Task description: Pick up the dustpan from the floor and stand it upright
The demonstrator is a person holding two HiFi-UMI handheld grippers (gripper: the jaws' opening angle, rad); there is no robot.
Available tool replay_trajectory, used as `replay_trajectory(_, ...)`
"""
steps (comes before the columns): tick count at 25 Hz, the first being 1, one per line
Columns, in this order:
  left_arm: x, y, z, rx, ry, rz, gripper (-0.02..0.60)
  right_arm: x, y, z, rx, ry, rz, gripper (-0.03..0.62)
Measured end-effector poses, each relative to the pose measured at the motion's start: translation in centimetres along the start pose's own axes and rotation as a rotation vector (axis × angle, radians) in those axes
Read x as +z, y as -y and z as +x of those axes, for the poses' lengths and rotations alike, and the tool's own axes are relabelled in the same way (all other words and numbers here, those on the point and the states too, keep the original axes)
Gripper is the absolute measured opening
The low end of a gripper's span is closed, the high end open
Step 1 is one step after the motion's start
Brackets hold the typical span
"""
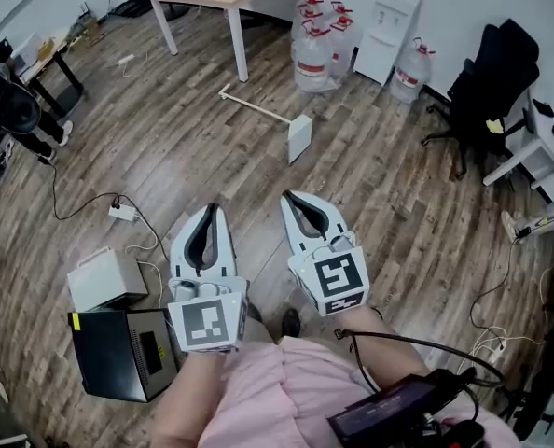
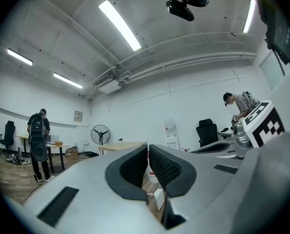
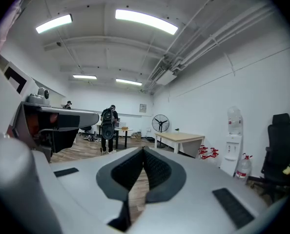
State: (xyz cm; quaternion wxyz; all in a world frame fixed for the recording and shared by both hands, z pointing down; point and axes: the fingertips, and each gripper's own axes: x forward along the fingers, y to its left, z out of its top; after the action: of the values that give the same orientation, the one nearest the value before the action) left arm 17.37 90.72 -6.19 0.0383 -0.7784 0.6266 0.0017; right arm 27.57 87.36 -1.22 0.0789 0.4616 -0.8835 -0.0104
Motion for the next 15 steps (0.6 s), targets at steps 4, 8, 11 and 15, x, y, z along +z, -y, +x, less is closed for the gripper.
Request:
replay_trajectory(4,-0.6,-1.2,1.8,0.005,-0.009,0.007,0.02,-0.1,0.6,1.9,0.004,-0.01,-0.008,0.002)
replay_trajectory(8,-1.6,-3.8,4.5,0.02,-0.01,-0.003,0.02,-0.3,1.3,5.6,0.019,-0.013,-0.005,0.201)
replay_trajectory(11,-3.4,-6.2,7.5,0.027,-0.031,-0.027,0.02,-0.7,2.1,9.3,0.014,-0.011,-0.005,0.229)
replay_trajectory(15,-4.5,-10.0,12.3,0.01,-0.028,-0.029,0.02,-1.0,3.0,15.7,0.003,-0.023,-0.016,0.244)
